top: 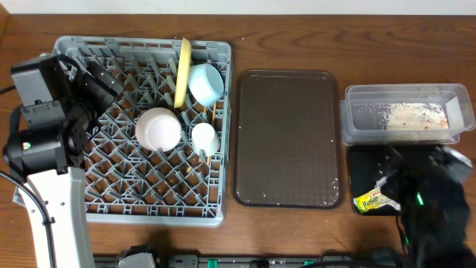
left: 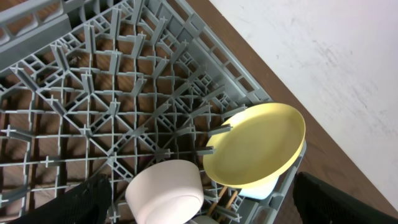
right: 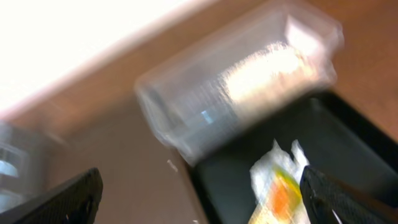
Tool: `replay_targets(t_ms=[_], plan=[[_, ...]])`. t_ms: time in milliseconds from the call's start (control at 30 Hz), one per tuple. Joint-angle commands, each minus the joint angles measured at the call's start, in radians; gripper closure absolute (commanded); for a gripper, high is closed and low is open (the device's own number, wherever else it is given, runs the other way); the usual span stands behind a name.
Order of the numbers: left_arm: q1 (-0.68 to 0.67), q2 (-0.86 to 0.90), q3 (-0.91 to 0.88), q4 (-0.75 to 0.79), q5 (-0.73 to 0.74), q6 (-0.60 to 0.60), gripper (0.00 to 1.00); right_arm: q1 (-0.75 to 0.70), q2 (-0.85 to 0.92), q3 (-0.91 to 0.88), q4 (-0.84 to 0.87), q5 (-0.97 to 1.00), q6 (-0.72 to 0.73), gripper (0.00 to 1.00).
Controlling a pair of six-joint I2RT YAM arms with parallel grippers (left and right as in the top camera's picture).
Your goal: Sort waste into correct bins and load items into the dishwasher rack
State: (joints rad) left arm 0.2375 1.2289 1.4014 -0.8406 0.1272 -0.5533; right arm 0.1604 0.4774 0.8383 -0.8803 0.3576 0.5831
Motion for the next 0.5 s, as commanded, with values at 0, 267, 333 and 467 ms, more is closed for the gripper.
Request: replay_targets(t_ms=[0,267,333,467], plan=[[-0.005,0.000,0.003,-0.002,-0.013,-0.002,0.05,0.030,-0.152,-0.022,0.105,0.056,-0.006,0.01],[-0.005,0.000,0.003,-0.001,-0.013,-0.001,0.05,-0.005,-0.390,-0.283,0.731,-0.204,-0.499,0.01],[-0.005,0.000,0.003,-0.002,-0.013,-0.002,0.05,-0.023,-0.401,-0.356,0.827,-0.280,-0.562,0.01],[-0.005,0.000,0.003,-0.001,-0.013,-0.002,0.05,-0.058,-0.401,-0.468,0.873,-0.350,-0.562,0.01]])
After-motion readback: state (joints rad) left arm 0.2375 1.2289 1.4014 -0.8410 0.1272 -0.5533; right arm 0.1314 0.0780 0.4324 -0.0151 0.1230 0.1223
